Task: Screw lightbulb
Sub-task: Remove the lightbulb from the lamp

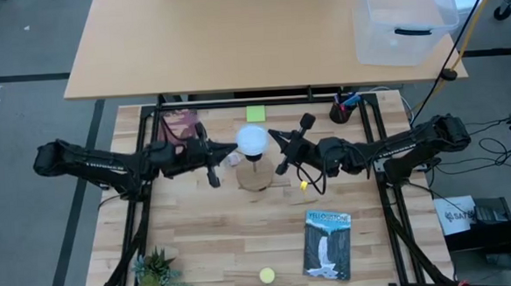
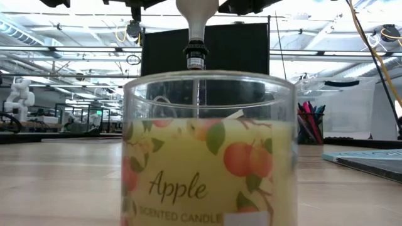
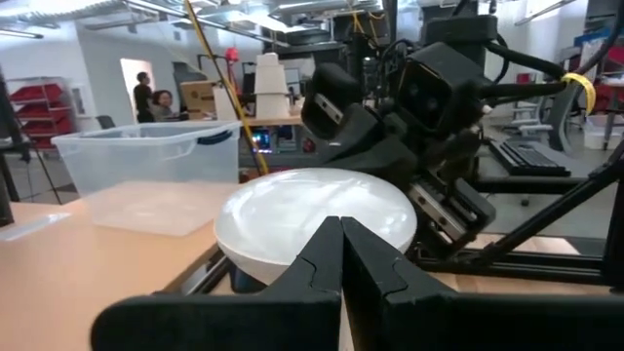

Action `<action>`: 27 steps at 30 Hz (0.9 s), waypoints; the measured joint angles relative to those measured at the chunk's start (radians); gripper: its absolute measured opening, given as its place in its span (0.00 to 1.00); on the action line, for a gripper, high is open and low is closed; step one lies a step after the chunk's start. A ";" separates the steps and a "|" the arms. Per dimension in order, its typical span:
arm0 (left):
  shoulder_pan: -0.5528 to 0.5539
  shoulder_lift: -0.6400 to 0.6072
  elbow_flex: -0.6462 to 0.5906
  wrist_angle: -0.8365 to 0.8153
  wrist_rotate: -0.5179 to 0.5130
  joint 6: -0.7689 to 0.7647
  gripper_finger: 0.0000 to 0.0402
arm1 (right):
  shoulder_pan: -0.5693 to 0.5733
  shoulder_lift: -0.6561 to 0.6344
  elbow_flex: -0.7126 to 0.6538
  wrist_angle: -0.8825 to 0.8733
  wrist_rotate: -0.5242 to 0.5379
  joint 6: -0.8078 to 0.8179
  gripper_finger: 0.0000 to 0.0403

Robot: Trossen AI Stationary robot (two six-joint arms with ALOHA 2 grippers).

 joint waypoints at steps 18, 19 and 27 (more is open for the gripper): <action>-0.031 -0.009 0.000 0.003 -0.240 0.091 0.00 | 0.072 0.000 0.000 0.020 0.058 -0.009 0.00; -0.024 -0.009 0.000 0.003 -0.243 0.091 0.00 | 0.080 0.000 0.000 0.020 0.053 -0.006 0.00; 0.074 -0.006 0.000 0.004 -0.147 0.044 0.00 | 0.102 0.039 0.000 0.036 -0.100 0.096 0.00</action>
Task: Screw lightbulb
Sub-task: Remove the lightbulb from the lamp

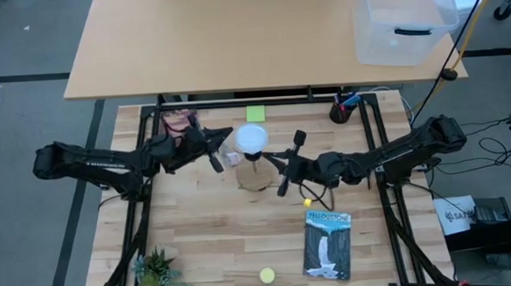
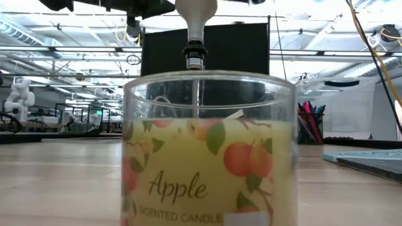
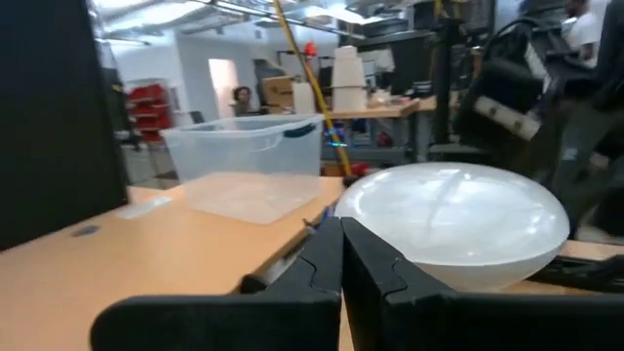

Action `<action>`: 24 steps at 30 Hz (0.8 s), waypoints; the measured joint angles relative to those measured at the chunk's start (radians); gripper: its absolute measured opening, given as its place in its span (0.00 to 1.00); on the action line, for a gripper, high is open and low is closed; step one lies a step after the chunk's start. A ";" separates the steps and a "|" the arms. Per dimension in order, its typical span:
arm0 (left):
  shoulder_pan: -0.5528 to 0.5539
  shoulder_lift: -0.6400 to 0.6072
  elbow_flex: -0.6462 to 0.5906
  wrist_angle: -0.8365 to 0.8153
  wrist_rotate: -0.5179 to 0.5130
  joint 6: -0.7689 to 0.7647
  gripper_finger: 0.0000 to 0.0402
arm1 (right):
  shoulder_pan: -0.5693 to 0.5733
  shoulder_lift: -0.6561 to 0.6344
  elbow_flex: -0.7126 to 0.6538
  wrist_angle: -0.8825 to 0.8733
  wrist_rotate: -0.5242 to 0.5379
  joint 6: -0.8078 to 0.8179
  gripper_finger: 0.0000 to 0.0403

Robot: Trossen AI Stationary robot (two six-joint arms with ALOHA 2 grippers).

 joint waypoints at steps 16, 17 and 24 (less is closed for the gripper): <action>0.029 0.026 0.000 -0.004 0.110 -0.063 0.00 | -0.018 0.087 -0.001 0.146 0.047 -0.058 0.00; 0.027 0.026 0.000 -0.005 0.110 -0.063 0.00 | -0.017 0.086 -0.001 0.141 0.051 -0.057 0.00; 0.021 0.027 -0.001 -0.021 0.129 -0.063 0.00 | 0.024 0.082 0.001 0.194 0.060 -0.086 0.00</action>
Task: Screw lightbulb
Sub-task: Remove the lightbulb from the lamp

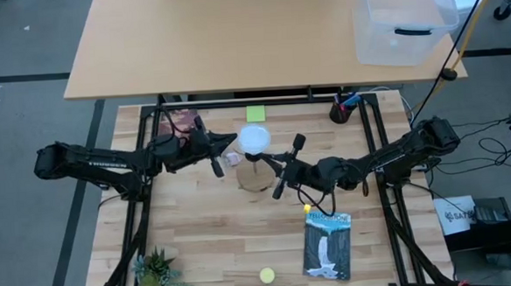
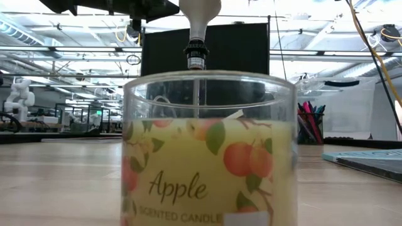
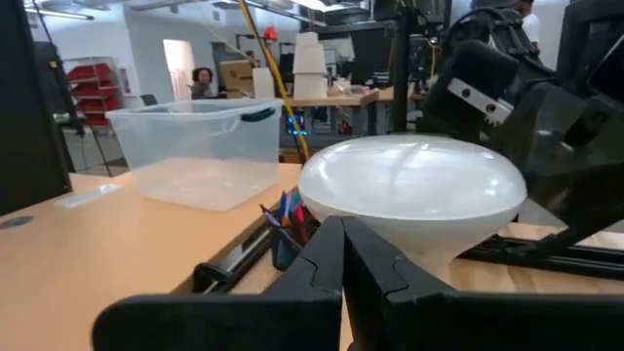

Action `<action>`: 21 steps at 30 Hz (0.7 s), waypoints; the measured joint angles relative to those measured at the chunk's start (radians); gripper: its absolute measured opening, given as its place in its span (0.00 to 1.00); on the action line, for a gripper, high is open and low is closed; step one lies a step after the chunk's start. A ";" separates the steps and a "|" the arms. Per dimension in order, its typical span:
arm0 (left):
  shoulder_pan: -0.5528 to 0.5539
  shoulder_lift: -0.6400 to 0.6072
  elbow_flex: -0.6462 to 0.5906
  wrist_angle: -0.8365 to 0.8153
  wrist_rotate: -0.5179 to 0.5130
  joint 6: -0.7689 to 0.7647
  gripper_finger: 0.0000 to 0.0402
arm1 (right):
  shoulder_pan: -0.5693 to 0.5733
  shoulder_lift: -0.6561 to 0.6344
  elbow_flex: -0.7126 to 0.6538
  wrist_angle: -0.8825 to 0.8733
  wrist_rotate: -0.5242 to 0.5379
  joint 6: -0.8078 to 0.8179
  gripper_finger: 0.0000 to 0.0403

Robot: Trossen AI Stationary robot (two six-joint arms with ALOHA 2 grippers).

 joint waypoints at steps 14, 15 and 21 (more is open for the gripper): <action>-0.028 0.000 0.000 0.005 -0.002 0.003 0.00 | 0.012 0.000 0.000 -0.026 0.025 0.009 0.00; -0.033 0.000 0.000 0.005 -0.002 0.003 0.00 | 0.019 0.000 0.000 -0.035 0.025 0.009 0.00; -0.036 0.000 0.000 0.005 -0.017 0.009 0.00 | 0.050 -0.002 0.000 -0.080 0.031 0.038 0.00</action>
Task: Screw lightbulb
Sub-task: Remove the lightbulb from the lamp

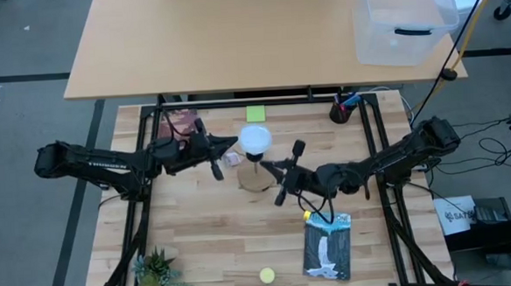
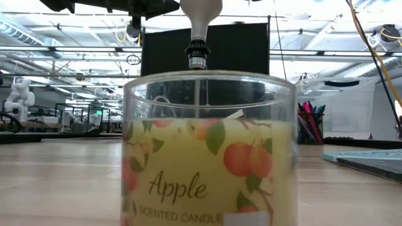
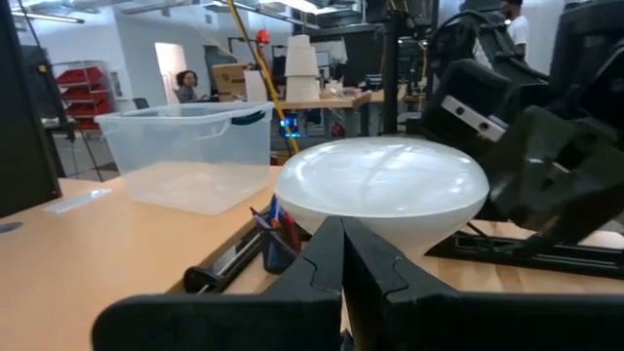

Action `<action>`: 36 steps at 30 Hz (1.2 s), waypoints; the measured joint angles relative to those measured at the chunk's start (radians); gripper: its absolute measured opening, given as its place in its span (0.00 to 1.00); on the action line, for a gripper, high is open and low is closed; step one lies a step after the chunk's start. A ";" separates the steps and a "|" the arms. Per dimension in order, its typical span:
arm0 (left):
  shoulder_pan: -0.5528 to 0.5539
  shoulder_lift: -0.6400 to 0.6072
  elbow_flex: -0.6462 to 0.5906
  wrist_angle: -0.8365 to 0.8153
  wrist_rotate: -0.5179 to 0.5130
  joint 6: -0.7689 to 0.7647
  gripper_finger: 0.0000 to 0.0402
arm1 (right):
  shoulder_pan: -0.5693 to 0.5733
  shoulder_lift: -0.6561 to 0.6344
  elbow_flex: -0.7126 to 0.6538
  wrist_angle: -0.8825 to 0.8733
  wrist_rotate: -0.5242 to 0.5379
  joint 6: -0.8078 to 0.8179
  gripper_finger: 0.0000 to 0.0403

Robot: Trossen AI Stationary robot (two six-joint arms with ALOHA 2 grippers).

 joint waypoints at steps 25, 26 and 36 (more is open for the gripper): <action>0.006 -0.013 0.000 0.002 -0.004 0.021 0.00 | -0.029 -0.003 0.000 0.096 0.157 -0.099 0.00; 0.002 -0.013 0.000 0.002 -0.005 0.021 0.00 | -0.030 -0.003 0.000 0.096 0.161 -0.100 0.00; -0.048 -0.014 0.000 -0.004 0.002 0.021 0.00 | -0.038 -0.003 0.000 0.092 0.238 -0.145 0.00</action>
